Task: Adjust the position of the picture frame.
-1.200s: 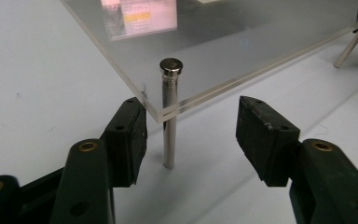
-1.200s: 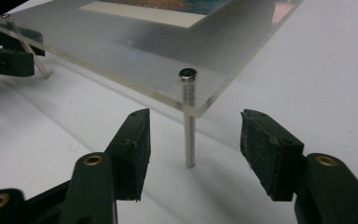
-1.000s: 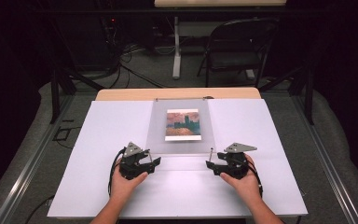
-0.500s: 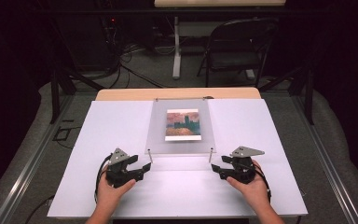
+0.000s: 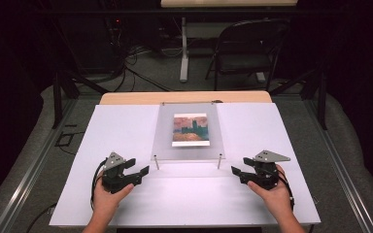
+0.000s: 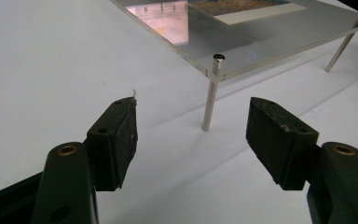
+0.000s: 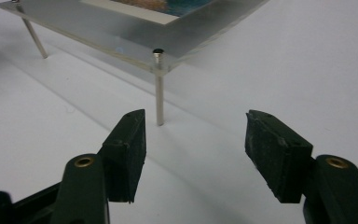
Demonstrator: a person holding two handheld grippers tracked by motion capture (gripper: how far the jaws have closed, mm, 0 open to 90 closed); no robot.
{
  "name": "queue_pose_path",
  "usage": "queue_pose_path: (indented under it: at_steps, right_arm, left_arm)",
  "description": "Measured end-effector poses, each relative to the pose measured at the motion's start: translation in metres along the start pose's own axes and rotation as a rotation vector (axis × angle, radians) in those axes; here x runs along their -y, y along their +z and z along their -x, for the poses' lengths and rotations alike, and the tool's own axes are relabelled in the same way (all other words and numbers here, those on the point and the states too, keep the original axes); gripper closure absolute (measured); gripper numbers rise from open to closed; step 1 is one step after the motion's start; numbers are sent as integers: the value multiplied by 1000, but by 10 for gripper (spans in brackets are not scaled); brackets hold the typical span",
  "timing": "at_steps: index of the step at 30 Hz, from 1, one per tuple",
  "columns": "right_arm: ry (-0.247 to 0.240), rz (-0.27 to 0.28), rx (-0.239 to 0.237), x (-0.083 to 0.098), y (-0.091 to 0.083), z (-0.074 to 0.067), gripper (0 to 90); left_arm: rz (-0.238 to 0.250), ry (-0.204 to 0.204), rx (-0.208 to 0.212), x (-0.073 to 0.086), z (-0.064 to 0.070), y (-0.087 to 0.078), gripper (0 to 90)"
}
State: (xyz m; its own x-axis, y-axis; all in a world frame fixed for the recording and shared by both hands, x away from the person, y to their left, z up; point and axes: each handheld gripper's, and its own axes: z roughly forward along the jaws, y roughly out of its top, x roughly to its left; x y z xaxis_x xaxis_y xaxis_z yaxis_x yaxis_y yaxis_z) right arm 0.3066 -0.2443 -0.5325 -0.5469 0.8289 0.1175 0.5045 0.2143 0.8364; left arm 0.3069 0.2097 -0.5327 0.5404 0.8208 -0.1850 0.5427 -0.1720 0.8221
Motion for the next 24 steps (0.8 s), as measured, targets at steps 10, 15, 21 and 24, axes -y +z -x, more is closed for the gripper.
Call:
queue_pose_path:
  at_steps: [10, 15, 21, 24]
  right_arm:
    - [30, -15, 23, 3, 4, 5, 248]
    - [41, 6, 39, 4, 5, 7, 185]
    - [62, 0, 30, 4, 7, 8, 154]
    - [68, -16, 28, 4, 8, 8, 147]
  left_arm:
    - [2, -41, -24, 2, -14, -1, 337]
    - [7, -57, -39, 3, -19, -2, 336]
    - [-8, -91, -55, 4, -24, -2, 336]
    - [-20, -99, -45, 3, -24, -2, 338]
